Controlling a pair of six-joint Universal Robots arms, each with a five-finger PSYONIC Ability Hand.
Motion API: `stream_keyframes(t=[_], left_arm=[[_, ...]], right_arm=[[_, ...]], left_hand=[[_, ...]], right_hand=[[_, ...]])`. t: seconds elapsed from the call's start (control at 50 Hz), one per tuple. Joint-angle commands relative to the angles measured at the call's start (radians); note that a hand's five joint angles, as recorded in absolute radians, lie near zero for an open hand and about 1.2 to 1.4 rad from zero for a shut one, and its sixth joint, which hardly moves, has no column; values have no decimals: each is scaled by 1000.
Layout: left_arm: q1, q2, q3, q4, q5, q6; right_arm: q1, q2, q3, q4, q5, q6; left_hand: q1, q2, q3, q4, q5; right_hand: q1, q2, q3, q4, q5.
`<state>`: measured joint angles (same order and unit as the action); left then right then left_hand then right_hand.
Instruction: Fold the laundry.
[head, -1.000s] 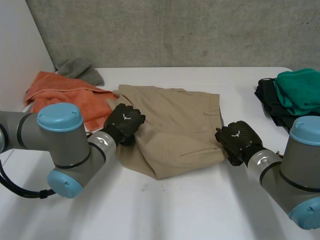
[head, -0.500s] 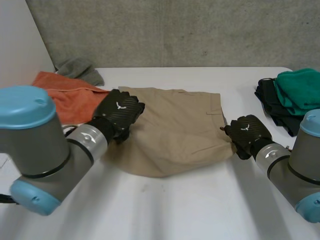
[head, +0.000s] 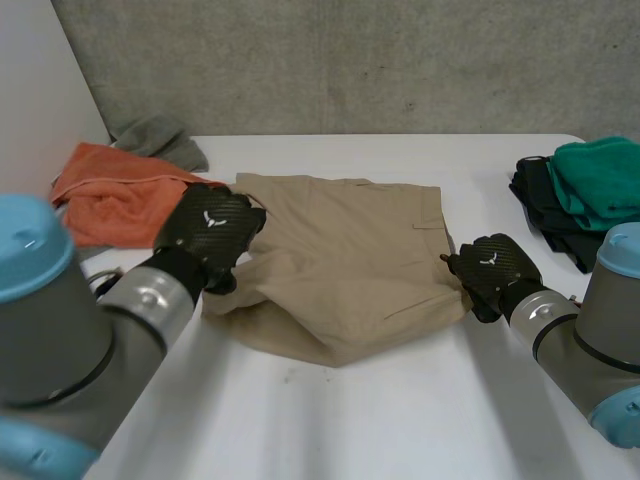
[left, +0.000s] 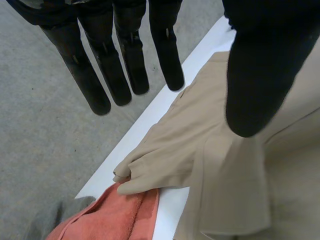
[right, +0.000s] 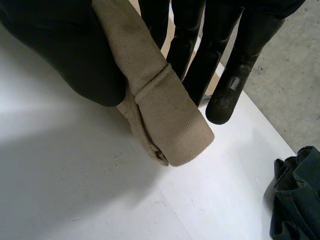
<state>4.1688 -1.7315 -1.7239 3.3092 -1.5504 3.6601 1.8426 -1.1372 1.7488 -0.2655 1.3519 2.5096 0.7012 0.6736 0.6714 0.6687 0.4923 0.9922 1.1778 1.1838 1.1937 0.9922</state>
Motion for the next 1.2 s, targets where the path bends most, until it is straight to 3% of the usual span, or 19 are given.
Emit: stream_keyframes(t=[0.02,0.16,0.32,0.48,0.64,1.0,1.08,1.2], left_arm=[[-25,98,-135,-11,-4,-80],[-33,84,-186,-54,-3,-204],[-15,-28,-142,10,0,-256],[-6,-178,-27,135,-13,-242],[-10,-371,151,133,-13,-213],[-15,-586,340,132,-13,-72],[-15,-609,360,133,-8,-31],[-12,-614,362,138,-5,-26]], right_arm=[[0,4,0,-1,1,0],[0,4,0,0,1,0],[1,4,5,2,1,0],[0,4,14,3,0,2],[-2,4,20,3,0,0],[-2,7,23,2,0,0],[-2,8,23,2,0,0],[-2,13,21,0,0,0]], left_hand=[[275,303,305,308,310],[334,362,364,367,369],[-17,10,12,15,17],[-53,-26,-23,-21,-19],[-33,-5,-3,0,2],[23,51,53,56,57],[93,121,123,126,128],[372,400,402,405,406]], right_hand=[[404,218,212,203,229],[404,218,212,203,229],[404,218,212,203,229],[404,218,212,203,229],[404,218,212,203,229],[404,218,212,203,229],[404,218,212,203,229],[404,218,212,203,229]])
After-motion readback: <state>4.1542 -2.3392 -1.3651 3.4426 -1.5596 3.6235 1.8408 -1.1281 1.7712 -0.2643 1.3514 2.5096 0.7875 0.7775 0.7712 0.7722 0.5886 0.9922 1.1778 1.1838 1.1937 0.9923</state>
